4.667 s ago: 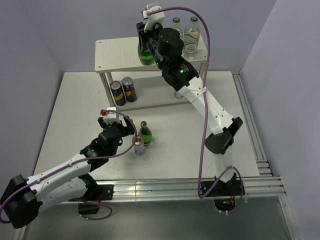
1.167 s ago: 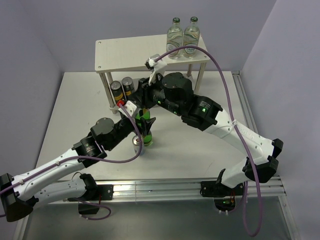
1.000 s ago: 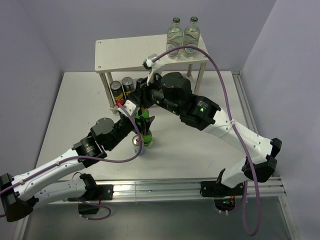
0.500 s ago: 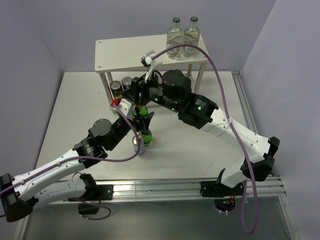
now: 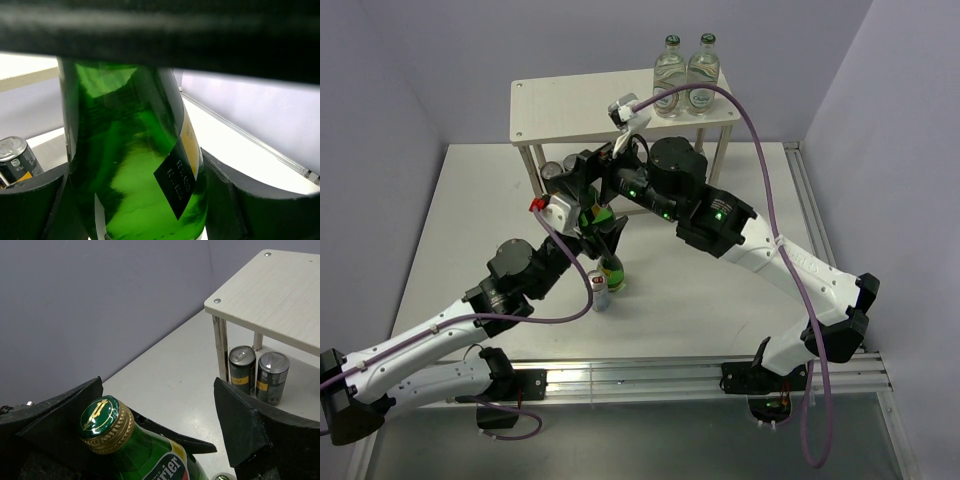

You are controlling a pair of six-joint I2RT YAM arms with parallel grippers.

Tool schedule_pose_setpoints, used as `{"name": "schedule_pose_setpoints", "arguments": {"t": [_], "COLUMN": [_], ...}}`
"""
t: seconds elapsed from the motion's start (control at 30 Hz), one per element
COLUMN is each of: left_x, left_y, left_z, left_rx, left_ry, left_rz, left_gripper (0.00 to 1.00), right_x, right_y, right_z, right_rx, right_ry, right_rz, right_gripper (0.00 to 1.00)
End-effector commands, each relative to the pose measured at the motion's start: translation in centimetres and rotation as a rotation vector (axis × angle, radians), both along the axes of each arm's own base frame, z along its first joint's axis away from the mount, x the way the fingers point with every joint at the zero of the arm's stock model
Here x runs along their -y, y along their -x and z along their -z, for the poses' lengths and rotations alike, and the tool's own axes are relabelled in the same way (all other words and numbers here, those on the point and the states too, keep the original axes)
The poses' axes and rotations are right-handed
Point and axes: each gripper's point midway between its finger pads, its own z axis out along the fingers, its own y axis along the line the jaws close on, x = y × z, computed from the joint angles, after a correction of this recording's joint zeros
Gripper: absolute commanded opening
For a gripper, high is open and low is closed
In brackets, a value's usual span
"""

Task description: Place and organize the beverage onto the shelf

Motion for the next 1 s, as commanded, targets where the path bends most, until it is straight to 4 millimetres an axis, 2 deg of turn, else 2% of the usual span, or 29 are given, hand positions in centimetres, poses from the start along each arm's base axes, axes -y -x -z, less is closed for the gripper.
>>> {"name": "schedule_pose_setpoints", "arguments": {"t": [0.0,0.2,0.43,0.63,0.8,0.87,0.9,0.97], "left_x": [0.2,0.2,-0.3,0.0,0.0,0.0,-0.1,-0.1], "left_y": [-1.7,-2.2,-2.8,-3.3,-3.3,-3.2,-3.2,-3.2], "left_z": [4.4,4.9,5.2,6.2,6.3,6.3,6.2,6.3], "left_rx": [-0.075,-0.082,-0.088,-0.104,-0.107,-0.108,-0.107,-0.110], "left_ry": [-0.137,-0.153,-0.166,-0.184,-0.175,-0.173,-0.169,-0.175], "left_rz": [-0.060,-0.076,-0.100,-0.105,-0.104,-0.100,-0.100,-0.103], "left_gripper": [0.00,0.00,0.00,0.00,0.00,0.00,0.00,0.00], "right_x": [-1.3,0.0,0.9,3.1,4.1,3.3,3.6,2.6], "right_y": [6.3,7.6,9.4,10.9,9.8,9.4,9.5,8.9], "right_z": [-5.4,-7.6,-8.4,-10.7,-14.0,-14.3,-15.7,-15.4], "right_rx": [0.083,0.154,0.134,0.158,0.215,0.222,0.234,0.226], "right_ry": [-0.170,-0.201,-0.203,-0.260,-0.340,-0.336,-0.359,-0.334], "right_rz": [-0.213,-0.245,-0.310,-0.325,-0.250,-0.247,-0.241,-0.243], "right_gripper": [1.00,1.00,1.00,1.00,1.00,1.00,1.00,1.00]}}
